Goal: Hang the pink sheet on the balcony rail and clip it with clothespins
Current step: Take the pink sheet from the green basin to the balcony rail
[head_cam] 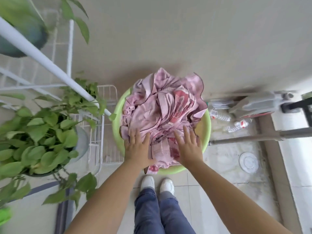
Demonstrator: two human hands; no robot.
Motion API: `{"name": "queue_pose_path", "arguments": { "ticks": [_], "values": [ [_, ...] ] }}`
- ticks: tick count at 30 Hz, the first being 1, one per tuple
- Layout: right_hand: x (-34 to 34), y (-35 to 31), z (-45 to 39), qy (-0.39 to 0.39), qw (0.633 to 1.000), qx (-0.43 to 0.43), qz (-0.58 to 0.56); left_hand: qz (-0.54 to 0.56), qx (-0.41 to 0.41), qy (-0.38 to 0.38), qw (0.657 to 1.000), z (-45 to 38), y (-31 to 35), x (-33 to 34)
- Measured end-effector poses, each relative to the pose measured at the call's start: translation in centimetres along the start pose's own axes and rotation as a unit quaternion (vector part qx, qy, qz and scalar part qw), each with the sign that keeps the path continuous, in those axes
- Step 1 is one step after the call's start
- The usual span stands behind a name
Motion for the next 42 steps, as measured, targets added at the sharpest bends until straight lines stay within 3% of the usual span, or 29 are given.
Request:
{"name": "queue_pose_path", "arguments": {
  "ticks": [5, 10, 16, 21, 25, 29, 32, 35, 37, 42],
  "values": [
    [-0.8, 0.4, -5.2, 0.052, 0.997, -0.058, 0.006, 0.061, -0.034, -0.002, 0.998, -4.3, 0.6, 2.7],
    [-1.7, -0.6, -8.4, 0.071, 0.994, -0.056, -0.065, 0.093, -0.055, 0.08, 0.991, -6.6, 0.7, 2.8],
    [-2.7, 0.0, -8.0, 0.127, 0.98, -0.053, -0.142, 0.101, -0.017, 0.095, 0.99, -5.5, 0.7, 1.5],
    [-6.1, -0.9, -4.9, 0.197, 0.957, -0.118, -0.18, 0.113, -0.007, 0.12, 0.986, -3.3, -0.2, 0.1],
    [-7.6, -0.2, -3.8, 0.155, 0.979, -0.098, -0.09, 0.126, 0.012, 0.087, 0.988, -3.0, -0.9, -1.0],
    [-8.4, 1.1, -6.5, 0.102, 0.994, -0.017, -0.02, 0.205, -0.01, 0.179, 0.962, -4.3, -1.1, -1.9],
    [-7.2, 1.8, -10.0, 0.043, 0.999, -0.005, -0.027, 0.135, -0.02, 0.137, 0.981, -7.0, 0.1, -0.9],
    [-6.9, 2.0, -11.5, 0.083, 0.996, -0.017, -0.025, 0.047, -0.029, 0.111, 0.992, -9.2, 1.2, -0.3],
    [-6.9, 2.4, -11.2, 0.1, 0.995, -0.018, -0.023, 0.044, -0.021, 0.134, 0.99, -9.7, 1.2, -0.8],
    [-9.0, 3.4, -8.0, 0.149, 0.978, -0.068, -0.129, 0.215, 0.001, 0.198, 0.956, -7.6, -0.7, -4.2]
  ]
}}
Point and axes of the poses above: each hand's wrist, its own z-axis away from the middle knuckle, its own x-axis out of the palm, y = z × x, the point moved 2 cm from there along -z, towards the middle knuckle, and after that the axes turned 9 degrees about -z, right-handed, at the moved point
